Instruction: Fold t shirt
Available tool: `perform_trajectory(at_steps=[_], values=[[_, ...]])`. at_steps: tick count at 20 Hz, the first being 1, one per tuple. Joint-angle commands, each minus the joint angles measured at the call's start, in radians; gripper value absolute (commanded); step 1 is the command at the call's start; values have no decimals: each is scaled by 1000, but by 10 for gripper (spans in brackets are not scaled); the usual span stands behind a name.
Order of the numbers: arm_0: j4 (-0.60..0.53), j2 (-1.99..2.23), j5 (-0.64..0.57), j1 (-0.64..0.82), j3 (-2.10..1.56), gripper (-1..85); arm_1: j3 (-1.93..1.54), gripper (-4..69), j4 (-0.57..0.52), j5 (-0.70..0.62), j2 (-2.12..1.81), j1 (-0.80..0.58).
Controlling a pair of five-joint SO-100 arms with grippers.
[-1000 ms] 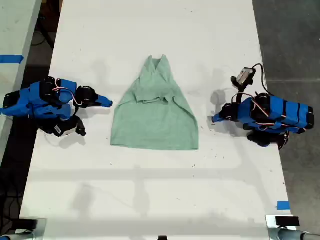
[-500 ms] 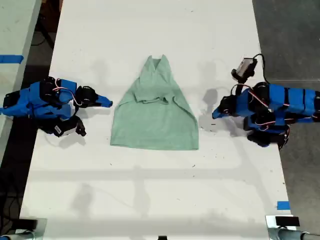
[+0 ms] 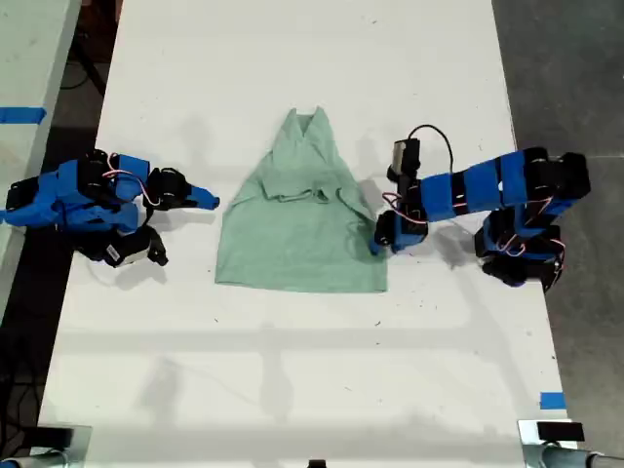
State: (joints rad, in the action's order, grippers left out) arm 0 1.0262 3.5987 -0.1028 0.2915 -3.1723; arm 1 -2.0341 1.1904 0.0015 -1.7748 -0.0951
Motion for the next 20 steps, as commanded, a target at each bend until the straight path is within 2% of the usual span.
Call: perform_trajectory(at_steps=[1, 2, 4, 6, 8, 11, 14, 20], values=[[3, 8, 15, 9, -11, 0, 12, 118, -51, -21, 25, -3], [3, 8, 15, 9, -11, 0, -9, 24, -67, -15, 28, -5], [3, 8, 15, 9, -11, 0, -40, 7, -92, -14, 26, -6], [3, 8, 15, 9, -11, 0, -34, 7, -54, 3, 8, -11], [3, 8, 15, 9, -11, 0, 3, 7, 37, 20, -23, -20], [3, 8, 15, 9, -11, 0, 112, 7, 230, 14, -98, -32], [3, 8, 15, 11, -11, 0, 328, -4, 288, -95, -103, -34], [3, 8, 15, 9, -11, 0, 933, -4, 221, -374, 354, 8]])
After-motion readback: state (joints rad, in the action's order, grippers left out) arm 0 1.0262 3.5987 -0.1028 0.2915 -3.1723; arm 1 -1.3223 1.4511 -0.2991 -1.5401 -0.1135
